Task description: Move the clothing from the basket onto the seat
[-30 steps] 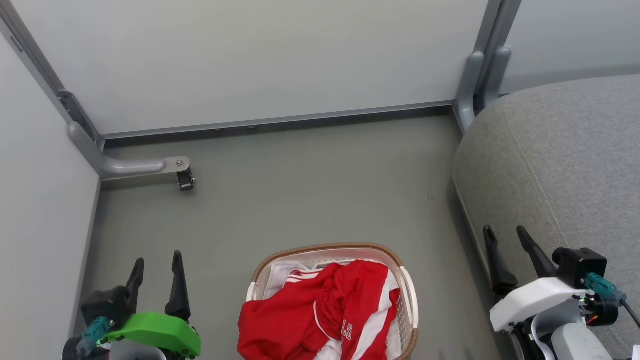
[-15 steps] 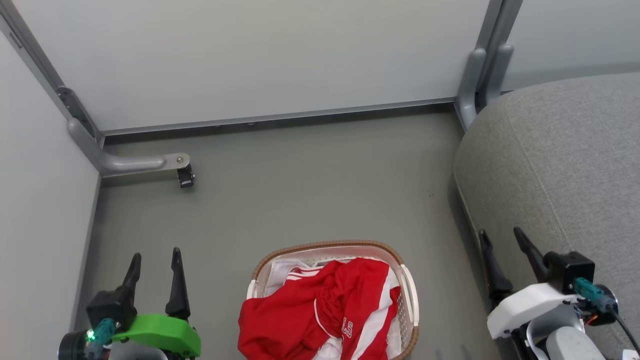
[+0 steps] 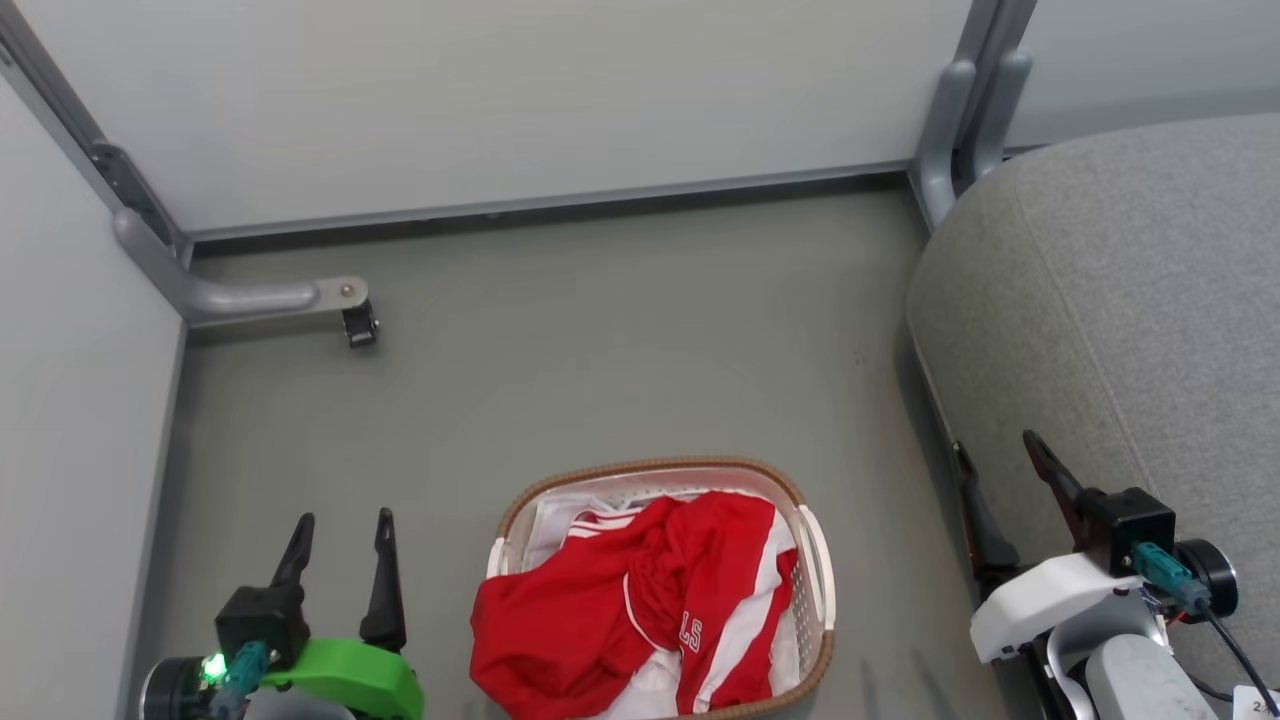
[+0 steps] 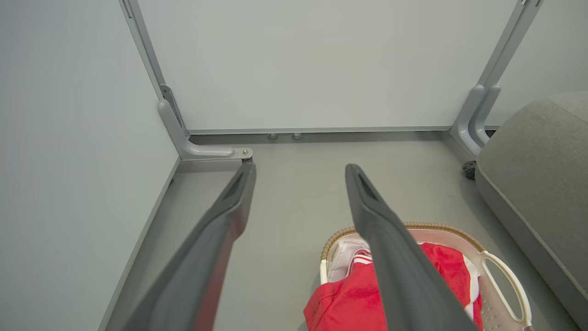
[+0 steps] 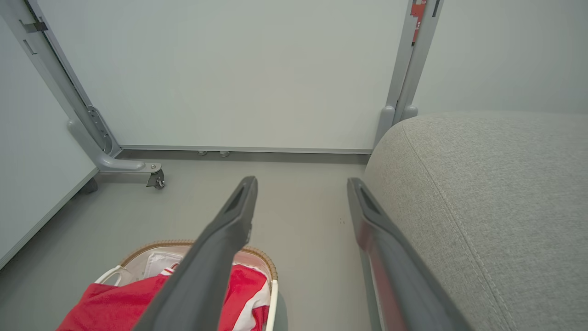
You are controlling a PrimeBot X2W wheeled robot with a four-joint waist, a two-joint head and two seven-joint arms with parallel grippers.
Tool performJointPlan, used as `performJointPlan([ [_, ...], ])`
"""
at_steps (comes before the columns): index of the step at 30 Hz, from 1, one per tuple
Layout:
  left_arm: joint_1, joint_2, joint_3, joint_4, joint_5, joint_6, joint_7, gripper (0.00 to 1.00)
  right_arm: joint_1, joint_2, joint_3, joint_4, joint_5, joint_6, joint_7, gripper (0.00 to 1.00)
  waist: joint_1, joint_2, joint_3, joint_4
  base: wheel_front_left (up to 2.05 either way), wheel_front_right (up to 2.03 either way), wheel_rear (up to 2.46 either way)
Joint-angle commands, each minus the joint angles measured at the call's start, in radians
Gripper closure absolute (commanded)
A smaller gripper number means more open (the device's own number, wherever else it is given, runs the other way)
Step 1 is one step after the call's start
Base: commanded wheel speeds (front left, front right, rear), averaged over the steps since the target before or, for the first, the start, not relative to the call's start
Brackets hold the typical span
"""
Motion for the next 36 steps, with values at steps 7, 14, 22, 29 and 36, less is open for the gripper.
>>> performJointPlan([
  [7,-0.082,-0.002,-0.05,0.086,0.056,-0.017,-0.018,0.0,-0.059,0.008,0.007,-0.015,-0.052,0.0,-0.02,0.0,0.0,-0.0001,0.156,-0.029,0.0,0.0,0.0],
  [14,-0.177,-0.002,-0.107,0.173,0.056,-0.024,-0.017,0.0,-0.121,0.014,0.011,-0.044,-0.034,0.0,-0.02,0.0,0.0,-0.0001,0.292,-0.057,0.0,0.0,0.0],
  [22,-0.304,-0.002,-0.168,0.277,0.04,-0.021,-0.017,0.0,-0.19,0.021,0.024,-0.079,-0.022,0.0,-0.02,0.0,0.0,-0.0001,0.445,-0.085,0.0,0.0,0.0],
  [29,-0.441,-0.001,-0.256,0.391,0.061,-0.025,-0.017,0.0,-0.24,0.027,0.03,-0.105,-0.007,0.0,-0.02,0.0,0.0,-0.0001,0.566,-0.106,0.0,0.0,0.0],
  [36,-0.583,0.0,-0.307,0.542,0.099,-0.015,-0.017,0.0,-0.28,0.037,0.058,-0.125,0.005,0.0,-0.02,0.0,0.0,-0.0001,0.656,-0.137,0.0,0.0,0.0],
])
